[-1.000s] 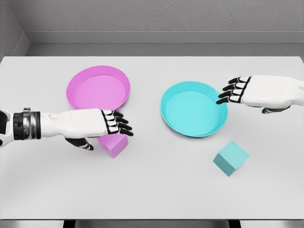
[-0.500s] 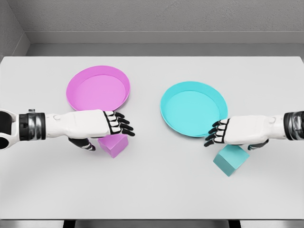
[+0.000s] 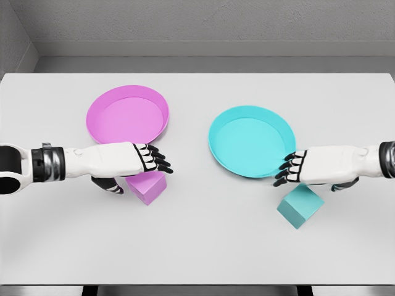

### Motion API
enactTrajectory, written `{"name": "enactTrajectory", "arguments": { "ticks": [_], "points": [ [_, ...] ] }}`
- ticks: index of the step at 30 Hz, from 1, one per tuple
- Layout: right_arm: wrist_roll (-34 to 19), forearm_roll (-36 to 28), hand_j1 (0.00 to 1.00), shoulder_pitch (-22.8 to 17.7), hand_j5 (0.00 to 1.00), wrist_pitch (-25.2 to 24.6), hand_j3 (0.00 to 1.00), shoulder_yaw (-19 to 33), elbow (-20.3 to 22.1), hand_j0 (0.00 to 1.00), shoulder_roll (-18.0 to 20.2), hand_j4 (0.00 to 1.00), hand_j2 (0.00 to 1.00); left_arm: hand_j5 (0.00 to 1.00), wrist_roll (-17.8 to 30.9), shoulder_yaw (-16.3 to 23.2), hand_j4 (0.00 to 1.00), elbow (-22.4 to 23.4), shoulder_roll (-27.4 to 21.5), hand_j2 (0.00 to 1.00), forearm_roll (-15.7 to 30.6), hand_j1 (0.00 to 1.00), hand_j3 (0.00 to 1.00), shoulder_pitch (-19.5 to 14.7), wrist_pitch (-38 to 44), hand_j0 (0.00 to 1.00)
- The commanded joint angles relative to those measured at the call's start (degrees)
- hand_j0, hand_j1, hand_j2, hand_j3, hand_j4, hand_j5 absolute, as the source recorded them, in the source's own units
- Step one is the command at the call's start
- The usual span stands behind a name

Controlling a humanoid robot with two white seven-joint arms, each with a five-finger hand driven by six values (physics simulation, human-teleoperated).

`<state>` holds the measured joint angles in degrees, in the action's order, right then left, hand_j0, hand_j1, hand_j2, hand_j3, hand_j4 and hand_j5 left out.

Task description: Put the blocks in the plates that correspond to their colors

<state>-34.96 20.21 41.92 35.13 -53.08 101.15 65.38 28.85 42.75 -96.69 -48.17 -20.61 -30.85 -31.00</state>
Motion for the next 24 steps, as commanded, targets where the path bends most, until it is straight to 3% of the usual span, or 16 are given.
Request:
{"name": "enactTrajectory", "arguments": {
  "ticks": [1, 8, 12, 24],
  "points": [
    [0.0, -0.3, 1.00, 0.0, 1.00, -0.1, 1.00, 0.0, 0.0, 1.00, 1.9, 1.00, 1.00, 1.00, 0.0, 0.1, 1.00, 1.4, 0.8, 1.00, -0.1, 1.00, 1.00, -0.2, 0.2, 1.00],
    [0.0, -0.6, 1.00, 0.4, 1.00, -0.1, 1.00, -2.3, 0.2, 1.00, 1.2, 1.00, 1.00, 1.00, 0.0, 0.8, 1.00, 2.9, 2.2, 1.00, -0.9, 1.00, 1.00, -0.4, 0.1, 1.00],
    [0.0, -3.5, 1.00, 2.9, 1.00, -0.1, 1.00, -2.1, 0.2, 1.00, 1.3, 1.00, 1.00, 1.00, 0.0, 0.8, 1.00, 3.0, 2.1, 1.00, -0.9, 1.00, 1.00, -0.4, 0.1, 1.00],
    [0.8, -3.9, 1.00, 2.5, 1.00, -0.1, 1.00, -4.3, 0.3, 1.00, 0.0, 1.00, 1.00, 1.00, 0.0, 1.6, 1.00, 4.2, 3.0, 1.00, -2.2, 1.00, 1.00, -0.7, 0.1, 1.00]
  ]
}}
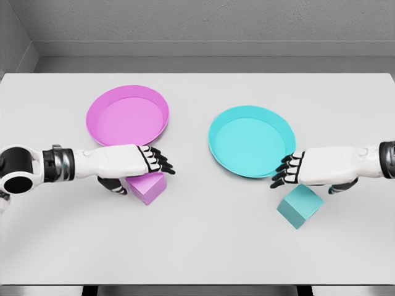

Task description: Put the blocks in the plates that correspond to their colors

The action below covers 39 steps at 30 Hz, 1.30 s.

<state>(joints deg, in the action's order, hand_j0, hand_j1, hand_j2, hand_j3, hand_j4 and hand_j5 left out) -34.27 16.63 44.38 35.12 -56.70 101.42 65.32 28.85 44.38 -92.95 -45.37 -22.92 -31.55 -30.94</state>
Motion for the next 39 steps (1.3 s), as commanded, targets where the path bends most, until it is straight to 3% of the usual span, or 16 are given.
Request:
{"name": "enactTrajectory", "arguments": {
  "ticks": [1, 4, 13, 15, 16, 22, 26, 33, 39],
  "points": [
    [0.1, -0.3, 1.00, 0.0, 1.00, -0.1, 1.00, -1.4, 0.0, 1.00, 0.0, 1.00, 1.00, 1.00, 0.0, 0.0, 1.00, 0.6, 0.2, 1.00, 0.1, 1.00, 1.00, 0.0, 0.1, 1.00],
    [0.1, -0.3, 1.00, 0.0, 1.00, -0.1, 1.00, -3.0, 0.0, 1.00, -0.3, 1.00, 1.00, 0.98, 0.0, 0.4, 0.98, 0.6, 0.3, 0.98, -0.6, 0.98, 0.98, 0.0, 0.1, 0.98],
    [0.1, -0.3, 0.99, 0.0, 0.99, -0.1, 0.99, -6.2, 0.0, 0.99, -0.9, 0.99, 0.99, 0.71, 0.0, 1.1, 0.71, 0.4, 0.4, 0.71, -1.5, 0.71, 0.71, 0.0, -0.6, 0.71],
    [0.0, -0.3, 0.94, -0.1, 0.94, -0.1, 0.94, -6.2, 0.0, 0.94, -0.9, 0.94, 0.94, 0.66, 0.0, 1.1, 0.66, 0.4, 0.4, 0.66, -1.6, 0.66, 0.66, 0.0, -0.7, 0.66],
    [-0.7, -0.2, 0.84, -0.1, 0.84, -0.1, 0.84, -6.8, 0.0, 0.84, -1.2, 0.84, 0.84, 0.65, 0.0, 1.1, 0.65, 0.4, 0.4, 0.65, -1.6, 0.65, 0.65, 0.0, -0.7, 0.65],
    [-0.7, -0.3, 0.71, -0.2, 0.71, -0.1, 0.71, -7.1, -0.3, 0.71, -1.8, 0.71, 0.71, 0.53, 0.0, 1.1, 0.53, 0.3, 0.3, 0.53, -1.5, 0.53, 0.53, -0.8, -0.8, 0.53],
    [-0.7, -0.3, 0.71, -0.3, 0.71, -0.1, 0.71, -6.2, -0.3, 0.71, -1.6, 0.71, 0.71, 0.52, 0.1, 1.1, 0.52, 0.4, 0.2, 0.52, -1.5, 0.52, 0.52, -2.3, -1.2, 0.52],
    [-0.7, -2.5, 0.71, -0.4, 0.71, -0.1, 0.71, -0.1, -0.5, 0.71, -1.2, 0.71, 0.71, 0.51, 0.1, 1.0, 0.51, 0.7, -0.3, 0.51, -0.8, 0.51, 0.51, -4.9, -1.8, 0.51],
    [-0.7, -7.2, 0.71, -0.6, 0.71, -0.1, 0.71, 5.3, -3.1, 0.71, -1.4, 0.71, 0.71, 0.51, -0.3, 0.5, 0.51, 9.7, 0.8, 0.51, -0.6, 0.51, 0.51, -8.7, -1.5, 0.51]
  ]
}}
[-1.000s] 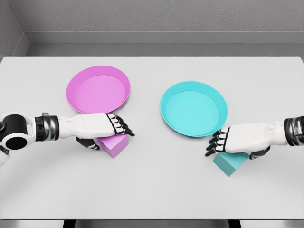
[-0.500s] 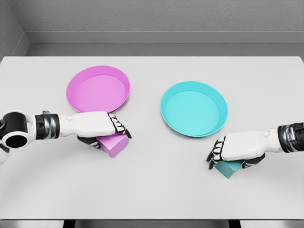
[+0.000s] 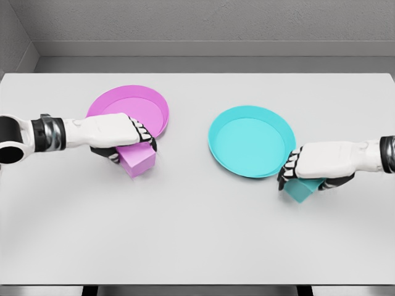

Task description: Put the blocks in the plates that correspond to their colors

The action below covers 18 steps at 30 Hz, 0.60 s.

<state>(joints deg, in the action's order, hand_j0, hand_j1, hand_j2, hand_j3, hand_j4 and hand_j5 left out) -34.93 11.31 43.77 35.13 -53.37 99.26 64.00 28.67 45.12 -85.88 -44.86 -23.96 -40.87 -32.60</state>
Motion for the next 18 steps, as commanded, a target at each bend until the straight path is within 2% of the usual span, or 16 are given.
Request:
{"name": "enactTrajectory", "arguments": {
  "ticks": [1, 3, 5, 8, 10, 13, 14, 15, 17, 18],
  "points": [
    [-0.1, -2.6, 0.71, 0.0, 0.71, -0.1, 0.71, 2.9, -1.8, 0.71, -0.3, 0.71, 0.71, 0.51, -0.1, -0.2, 0.51, 4.6, 0.6, 0.51, 0.7, 0.51, 0.51, -0.4, 0.2, 0.51],
    [-0.1, -4.8, 0.71, 0.0, 0.71, -0.1, 0.71, 4.7, -3.5, 0.71, -0.5, 0.71, 0.71, 0.51, -0.1, -0.2, 0.51, 9.7, 2.8, 0.51, 0.8, 0.51, 0.51, -2.6, 0.1, 0.51],
    [-0.1, -6.7, 0.72, 0.3, 0.72, -0.1, 0.72, 8.3, -5.4, 0.72, -1.9, 0.72, 0.72, 0.51, -0.1, -0.8, 0.51, 11.8, 3.2, 0.51, 0.8, 0.51, 0.51, -3.9, 0.2, 0.51],
    [-0.1, -6.8, 0.77, 1.1, 0.77, -0.1, 0.77, 11.9, -6.6, 0.77, -6.0, 0.77, 0.77, 0.51, -0.1, -2.9, 0.51, 13.5, 3.3, 0.51, 0.8, 0.51, 0.51, -4.0, 0.0, 0.51],
    [-0.1, -9.0, 0.77, 3.6, 0.77, -0.1, 0.77, 12.5, -7.4, 0.77, -9.0, 0.77, 0.77, 0.51, -0.1, -2.9, 0.51, 15.2, 4.2, 0.51, 0.8, 0.51, 0.51, -4.7, 0.3, 0.51],
    [-0.1, -9.1, 0.81, 7.5, 0.81, -0.1, 0.81, 12.9, -12.9, 0.81, -15.8, 0.81, 0.81, 0.51, -0.1, -3.0, 0.51, 16.6, 5.7, 0.51, 0.8, 0.51, 0.51, -5.5, -0.3, 0.51],
    [-0.1, -9.2, 0.94, 8.1, 0.94, -0.1, 0.94, 12.9, -13.9, 0.94, -16.7, 0.94, 0.94, 0.51, 0.0, -4.0, 0.51, 16.5, 5.6, 0.51, 0.8, 0.51, 0.51, -5.5, -0.4, 0.51],
    [-0.1, -9.0, 1.00, 8.3, 1.00, -0.1, 1.00, 12.9, -13.9, 1.00, -16.9, 1.00, 1.00, 0.51, 0.0, -4.7, 0.51, 16.6, 5.6, 0.51, 0.8, 0.51, 0.51, -5.6, -0.2, 0.51],
    [-0.1, -8.8, 1.00, 8.3, 1.00, -0.1, 1.00, 13.2, -14.2, 1.00, -16.4, 1.00, 1.00, 0.51, 0.2, -5.3, 0.51, 17.0, 5.7, 0.51, 0.8, 0.51, 0.51, -5.9, 0.4, 0.51],
    [-0.1, -8.7, 1.00, 7.4, 1.00, -0.1, 1.00, 15.6, -15.2, 1.00, -15.8, 1.00, 1.00, 0.51, 0.2, -5.4, 0.51, 17.4, 6.1, 0.51, 0.5, 0.51, 0.51, -6.7, 0.6, 0.51]
  ]
}}
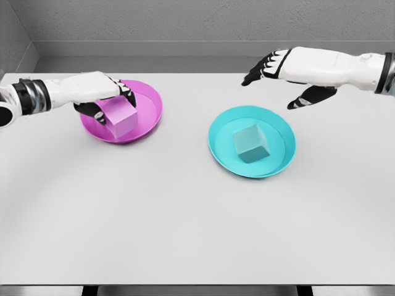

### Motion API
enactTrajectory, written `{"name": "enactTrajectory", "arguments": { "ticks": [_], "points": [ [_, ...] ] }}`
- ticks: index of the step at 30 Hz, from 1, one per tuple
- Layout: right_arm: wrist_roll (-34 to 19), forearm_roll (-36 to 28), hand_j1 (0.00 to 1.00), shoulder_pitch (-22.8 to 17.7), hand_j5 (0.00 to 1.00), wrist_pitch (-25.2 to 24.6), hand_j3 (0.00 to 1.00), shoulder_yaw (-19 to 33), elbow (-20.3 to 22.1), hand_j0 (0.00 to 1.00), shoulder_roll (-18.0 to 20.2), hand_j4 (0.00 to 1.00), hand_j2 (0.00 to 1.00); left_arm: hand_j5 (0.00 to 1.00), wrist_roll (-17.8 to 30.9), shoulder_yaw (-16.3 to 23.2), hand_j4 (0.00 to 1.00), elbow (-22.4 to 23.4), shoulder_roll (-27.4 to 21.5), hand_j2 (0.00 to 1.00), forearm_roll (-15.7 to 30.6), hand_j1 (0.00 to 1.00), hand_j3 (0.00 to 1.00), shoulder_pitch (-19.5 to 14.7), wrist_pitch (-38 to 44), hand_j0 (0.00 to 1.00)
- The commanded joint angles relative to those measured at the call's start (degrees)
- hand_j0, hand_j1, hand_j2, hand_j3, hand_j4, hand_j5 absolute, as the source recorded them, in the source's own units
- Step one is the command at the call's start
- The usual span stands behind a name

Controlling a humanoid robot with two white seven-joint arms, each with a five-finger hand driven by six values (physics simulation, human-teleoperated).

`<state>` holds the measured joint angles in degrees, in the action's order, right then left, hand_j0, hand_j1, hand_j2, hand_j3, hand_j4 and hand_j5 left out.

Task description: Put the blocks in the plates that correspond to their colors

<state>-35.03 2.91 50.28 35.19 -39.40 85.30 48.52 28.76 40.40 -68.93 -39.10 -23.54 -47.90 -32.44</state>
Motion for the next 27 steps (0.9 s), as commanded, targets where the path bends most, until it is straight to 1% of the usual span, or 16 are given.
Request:
{"name": "enactTrajectory", "arguments": {
  "ticks": [1, 2, 3, 4, 5, 6, 10, 12, 13, 14, 17, 18, 19, 21, 22, 27],
  "points": [
    [0.0, -0.3, 1.00, -0.7, 1.00, -0.2, 1.00, 4.7, -4.5, 1.00, 0.4, 1.00, 1.00, 0.55, 0.1, -0.9, 0.55, 3.1, 0.6, 0.55, 0.2, 0.55, 0.55, -0.1, 0.6, 0.55],
    [0.0, -0.3, 1.00, -1.1, 1.00, -0.2, 1.00, 7.1, -6.0, 1.00, 1.8, 1.00, 1.00, 0.62, 0.1, -2.3, 0.62, 5.6, 1.6, 0.62, 0.1, 0.62, 0.62, -0.4, 1.8, 0.62],
    [0.0, -0.4, 1.00, -2.1, 1.00, -0.2, 1.00, 9.4, -7.1, 1.00, 2.6, 1.00, 1.00, 0.78, 0.0, -3.2, 0.78, 7.9, 2.4, 0.78, 0.1, 0.78, 0.78, -0.4, 4.2, 0.78],
    [0.0, -0.4, 1.00, -3.0, 1.00, -0.2, 1.00, 10.0, -7.9, 1.00, 3.0, 1.00, 1.00, 0.89, -0.1, -3.4, 0.89, 8.4, 2.9, 0.89, 0.2, 0.89, 0.89, -0.7, 6.2, 0.89],
    [0.0, -0.5, 1.00, -3.3, 1.00, -0.2, 1.00, 10.0, -8.8, 1.00, 3.3, 1.00, 1.00, 0.97, -0.1, -3.4, 0.97, 8.4, 3.3, 0.97, 0.2, 0.97, 0.97, -0.7, 7.0, 0.97],
    [0.0, -0.5, 1.00, -3.5, 1.00, -0.2, 1.00, 10.0, -9.3, 1.00, 3.3, 1.00, 1.00, 1.00, -0.1, -3.4, 1.00, 8.4, 4.0, 1.00, 0.2, 1.00, 1.00, -0.7, 7.0, 1.00],
    [0.0, -0.3, 1.00, -4.7, 1.00, -0.2, 1.00, 9.3, -9.4, 1.00, 3.6, 1.00, 1.00, 1.00, -0.1, -3.3, 1.00, 7.5, 5.1, 1.00, 0.5, 1.00, 1.00, -0.4, 6.1, 1.00],
    [0.0, -0.2, 1.00, -5.0, 1.00, -0.2, 1.00, 8.7, -9.4, 1.00, 3.6, 1.00, 1.00, 1.00, -0.1, -3.3, 1.00, 7.4, 5.2, 1.00, 2.9, 1.00, 1.00, -0.1, 3.0, 1.00],
    [0.0, -0.2, 1.00, -5.1, 1.00, -0.2, 1.00, 7.9, -9.4, 1.00, 3.6, 1.00, 1.00, 1.00, -0.1, -3.4, 1.00, 7.5, 4.7, 1.00, 5.6, 1.00, 1.00, 0.0, -0.4, 1.00],
    [0.0, -0.1, 1.00, -5.2, 1.00, -0.2, 1.00, 7.3, -9.3, 1.00, 3.6, 1.00, 1.00, 1.00, -0.1, -3.4, 1.00, 7.4, 2.5, 1.00, 9.6, 1.00, 1.00, 0.3, -2.6, 1.00],
    [0.0, -0.1, 1.00, -5.4, 1.00, -0.2, 1.00, 7.1, -9.2, 1.00, 3.7, 1.00, 1.00, 1.00, -0.1, -3.6, 1.00, 6.2, -8.5, 1.00, 13.0, 1.00, 1.00, 1.4, -2.6, 1.00],
    [0.0, -0.1, 1.00, -5.5, 1.00, -0.2, 1.00, 7.1, -9.2, 1.00, 3.7, 1.00, 1.00, 1.00, -0.1, -3.6, 1.00, 6.2, -11.1, 1.00, 16.8, 1.00, 1.00, 2.7, -2.6, 1.00],
    [0.0, -0.1, 1.00, -5.5, 1.00, -0.2, 1.00, 7.1, -9.2, 1.00, 3.7, 1.00, 1.00, 1.00, -0.1, -3.7, 1.00, 6.2, -13.6, 1.00, 19.1, 1.00, 1.00, 3.7, -2.6, 1.00],
    [0.0, -0.1, 1.00, -5.7, 1.00, -0.2, 1.00, 7.1, -9.1, 1.00, 3.7, 1.00, 1.00, 1.00, -0.1, -3.7, 1.00, 6.4, -15.2, 1.00, 19.3, 1.00, 1.00, 5.4, -2.6, 1.00],
    [0.0, -0.1, 1.00, -5.8, 1.00, -0.2, 1.00, 7.1, -9.1, 1.00, 3.7, 1.00, 1.00, 1.00, -0.1, -3.7, 1.00, 6.6, -15.0, 1.00, 19.3, 1.00, 1.00, 5.7, -2.6, 1.00],
    [0.0, -0.1, 1.00, -6.3, 1.00, -0.2, 1.00, 7.1, -9.1, 1.00, 4.8, 1.00, 1.00, 1.00, -0.1, -3.6, 1.00, 7.1, -14.8, 1.00, 19.3, 1.00, 1.00, 6.0, -2.6, 1.00]
  ]
}}
